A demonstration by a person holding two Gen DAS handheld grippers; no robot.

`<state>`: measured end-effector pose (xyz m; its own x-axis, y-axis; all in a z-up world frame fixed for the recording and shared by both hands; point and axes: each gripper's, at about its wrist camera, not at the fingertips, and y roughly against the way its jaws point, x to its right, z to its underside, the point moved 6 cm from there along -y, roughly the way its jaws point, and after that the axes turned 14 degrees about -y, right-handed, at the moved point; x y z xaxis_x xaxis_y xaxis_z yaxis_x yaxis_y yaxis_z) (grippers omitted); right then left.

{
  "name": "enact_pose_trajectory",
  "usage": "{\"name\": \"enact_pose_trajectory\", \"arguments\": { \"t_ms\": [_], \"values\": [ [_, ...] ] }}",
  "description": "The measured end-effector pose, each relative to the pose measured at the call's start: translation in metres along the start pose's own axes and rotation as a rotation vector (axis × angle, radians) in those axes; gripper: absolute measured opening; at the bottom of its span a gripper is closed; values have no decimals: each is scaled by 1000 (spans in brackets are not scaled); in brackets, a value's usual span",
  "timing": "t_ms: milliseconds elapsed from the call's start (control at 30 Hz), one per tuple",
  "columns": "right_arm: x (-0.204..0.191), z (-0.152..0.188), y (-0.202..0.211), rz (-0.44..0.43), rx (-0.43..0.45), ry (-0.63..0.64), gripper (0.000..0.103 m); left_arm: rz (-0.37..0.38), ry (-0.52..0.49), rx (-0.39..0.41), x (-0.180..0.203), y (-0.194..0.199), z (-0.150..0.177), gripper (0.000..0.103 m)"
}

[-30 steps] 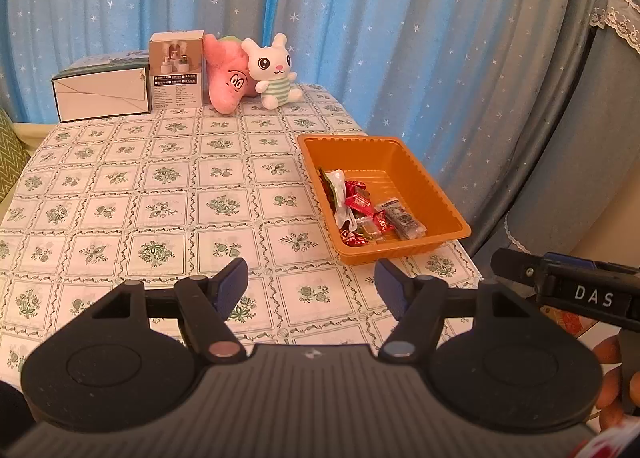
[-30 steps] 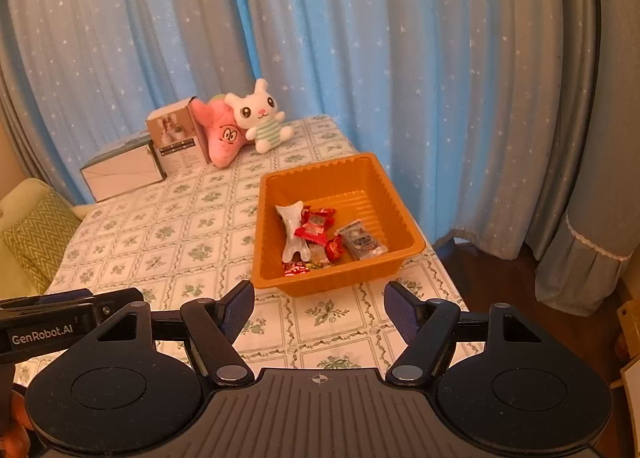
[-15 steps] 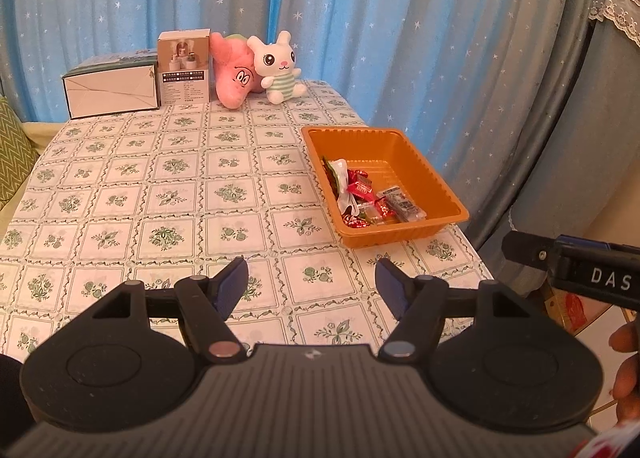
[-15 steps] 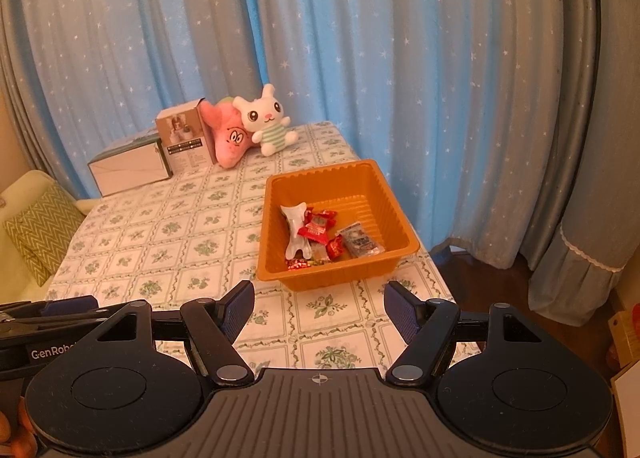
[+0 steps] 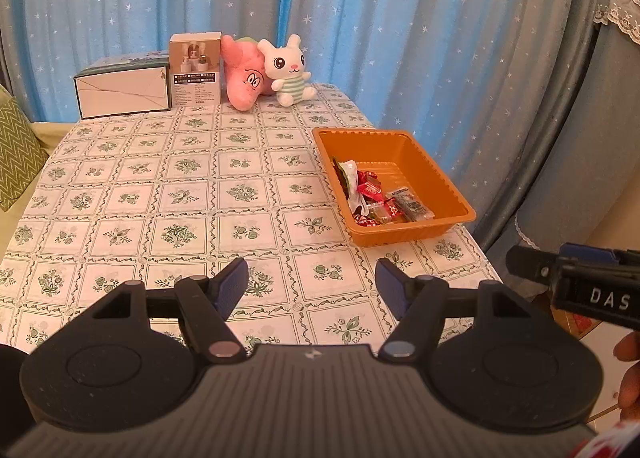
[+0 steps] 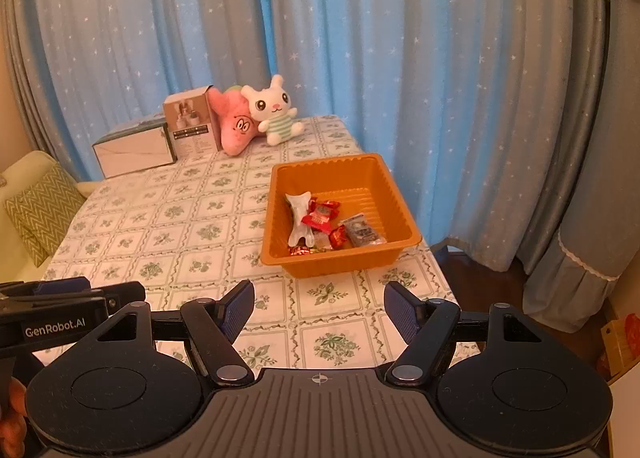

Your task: Organize snacks

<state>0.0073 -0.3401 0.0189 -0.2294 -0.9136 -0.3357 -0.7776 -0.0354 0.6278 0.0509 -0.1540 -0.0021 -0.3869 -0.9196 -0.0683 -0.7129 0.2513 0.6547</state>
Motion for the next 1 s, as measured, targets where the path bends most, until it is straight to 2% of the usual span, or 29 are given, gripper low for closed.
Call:
{"name": "enact_pose_trajectory", "arguments": {
  "t_ms": [1000],
  "values": [
    [0, 8, -5, -6, -14, 2, 72, 18, -28, 9, 6, 1, 1, 68]
  ]
}}
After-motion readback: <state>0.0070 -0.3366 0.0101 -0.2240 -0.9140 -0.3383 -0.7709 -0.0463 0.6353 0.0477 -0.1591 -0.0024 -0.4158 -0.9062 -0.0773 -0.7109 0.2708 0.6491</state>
